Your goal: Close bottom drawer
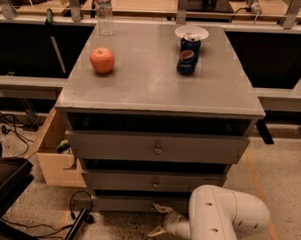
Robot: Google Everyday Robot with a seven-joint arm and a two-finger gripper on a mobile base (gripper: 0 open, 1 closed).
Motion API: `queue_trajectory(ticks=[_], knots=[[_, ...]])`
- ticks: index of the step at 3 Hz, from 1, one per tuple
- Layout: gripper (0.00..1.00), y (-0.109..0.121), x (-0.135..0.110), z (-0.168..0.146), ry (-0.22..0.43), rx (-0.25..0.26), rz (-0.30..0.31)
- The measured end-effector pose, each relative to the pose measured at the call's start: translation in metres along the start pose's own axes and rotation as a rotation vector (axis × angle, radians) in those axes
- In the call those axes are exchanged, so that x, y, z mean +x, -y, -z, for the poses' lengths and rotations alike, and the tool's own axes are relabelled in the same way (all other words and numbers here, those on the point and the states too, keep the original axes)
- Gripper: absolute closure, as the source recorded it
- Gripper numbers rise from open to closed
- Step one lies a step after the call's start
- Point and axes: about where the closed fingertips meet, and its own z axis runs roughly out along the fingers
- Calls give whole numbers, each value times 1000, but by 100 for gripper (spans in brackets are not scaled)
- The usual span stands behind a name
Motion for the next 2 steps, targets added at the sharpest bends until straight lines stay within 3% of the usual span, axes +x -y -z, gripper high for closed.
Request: queue_trajectory(ticks=[2], knots=[[41,-2,-1,1,0,0,0]])
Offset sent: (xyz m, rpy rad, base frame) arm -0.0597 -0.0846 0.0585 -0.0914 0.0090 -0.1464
